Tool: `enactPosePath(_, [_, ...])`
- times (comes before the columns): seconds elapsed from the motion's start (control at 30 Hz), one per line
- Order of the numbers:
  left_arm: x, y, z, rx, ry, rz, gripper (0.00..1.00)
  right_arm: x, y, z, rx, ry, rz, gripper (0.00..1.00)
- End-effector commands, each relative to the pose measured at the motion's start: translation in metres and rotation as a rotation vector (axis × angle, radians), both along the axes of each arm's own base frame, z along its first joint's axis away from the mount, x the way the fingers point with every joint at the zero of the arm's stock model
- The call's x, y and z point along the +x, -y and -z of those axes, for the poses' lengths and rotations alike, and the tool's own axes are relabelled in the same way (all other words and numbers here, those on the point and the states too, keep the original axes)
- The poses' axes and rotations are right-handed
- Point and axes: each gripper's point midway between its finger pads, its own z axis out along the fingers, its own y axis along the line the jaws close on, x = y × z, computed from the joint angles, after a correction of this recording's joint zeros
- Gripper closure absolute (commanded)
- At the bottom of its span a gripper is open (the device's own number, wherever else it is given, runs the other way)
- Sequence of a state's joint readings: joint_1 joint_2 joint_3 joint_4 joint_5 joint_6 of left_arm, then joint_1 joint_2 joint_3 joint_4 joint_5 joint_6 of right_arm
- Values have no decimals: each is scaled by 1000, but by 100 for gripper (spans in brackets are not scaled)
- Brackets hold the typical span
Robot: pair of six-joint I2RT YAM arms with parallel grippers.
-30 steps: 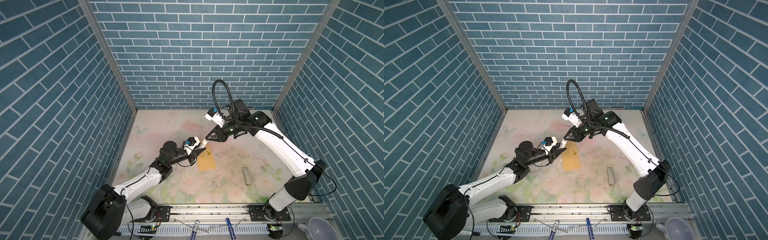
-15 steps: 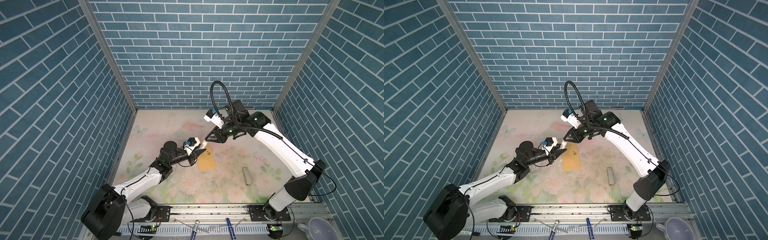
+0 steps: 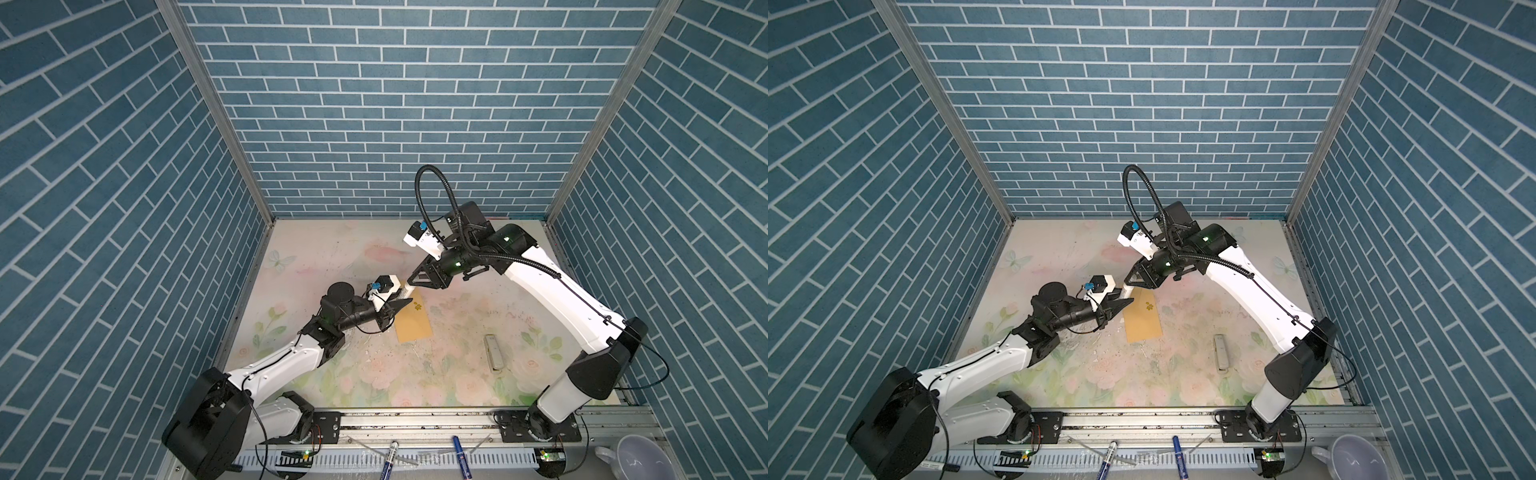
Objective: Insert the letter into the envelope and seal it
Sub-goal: 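Press the clear cap down onto the glue stick held by the left gripper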
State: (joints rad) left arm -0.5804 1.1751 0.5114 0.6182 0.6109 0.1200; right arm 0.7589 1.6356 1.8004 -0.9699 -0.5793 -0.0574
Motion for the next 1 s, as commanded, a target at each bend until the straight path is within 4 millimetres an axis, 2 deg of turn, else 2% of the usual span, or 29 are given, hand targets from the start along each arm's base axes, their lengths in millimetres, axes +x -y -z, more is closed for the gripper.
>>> enactPosePath(0.0, [3,3,-23,-49,69,2,100,-24,-7,6,-31,-34,-94,70])
enactPosePath(0.27, [5,2,-26,-59,79,-12,100,-26,-8,23,-78,-48,-89,75])
enactPosePath(0.57, [7,0,-37,-109,107,-33,100,-32,-14,52,-96,-110,-73,80])
enactPosePath(0.77, [9,-3,-46,-159,133,-53,100,-35,-15,81,-107,-165,-29,83])
enactPosePath(0.97, [11,-4,-51,-179,148,-67,100,-45,-15,121,-147,-238,5,84])
